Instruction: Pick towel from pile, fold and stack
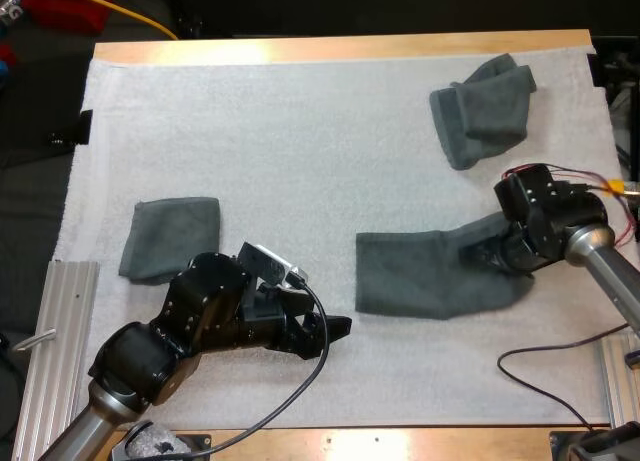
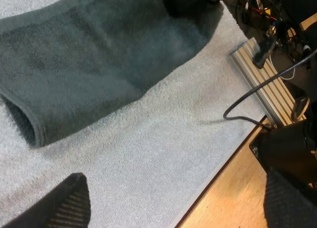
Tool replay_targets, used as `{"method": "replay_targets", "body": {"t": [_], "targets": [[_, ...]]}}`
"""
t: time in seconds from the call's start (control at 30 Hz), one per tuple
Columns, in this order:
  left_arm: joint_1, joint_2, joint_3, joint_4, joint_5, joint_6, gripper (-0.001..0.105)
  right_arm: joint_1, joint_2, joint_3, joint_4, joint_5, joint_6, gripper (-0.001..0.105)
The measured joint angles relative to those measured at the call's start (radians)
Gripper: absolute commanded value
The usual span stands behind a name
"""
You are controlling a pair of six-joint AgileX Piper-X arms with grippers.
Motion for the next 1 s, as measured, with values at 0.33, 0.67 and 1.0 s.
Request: {"method": "replay_targets", "body": {"t": [0.33,0.67,1.0], "targets": [[0.0,0.0,0.0,0.0,0.006,0.0,0.07,0.121,0.001,0.0,-0.093,-0.118,0.145,0.002],[0.0,0.0,0.0,0.0,0.042,0.0,0.07,0.23,0.096,0.0,-0.227,-0.164,0.268,0.002],[0.0,0.0,0.0,0.013,0.046,0.0,0.07,0.25,0.184,0.0,-0.356,-0.264,0.371,0.002]]}}
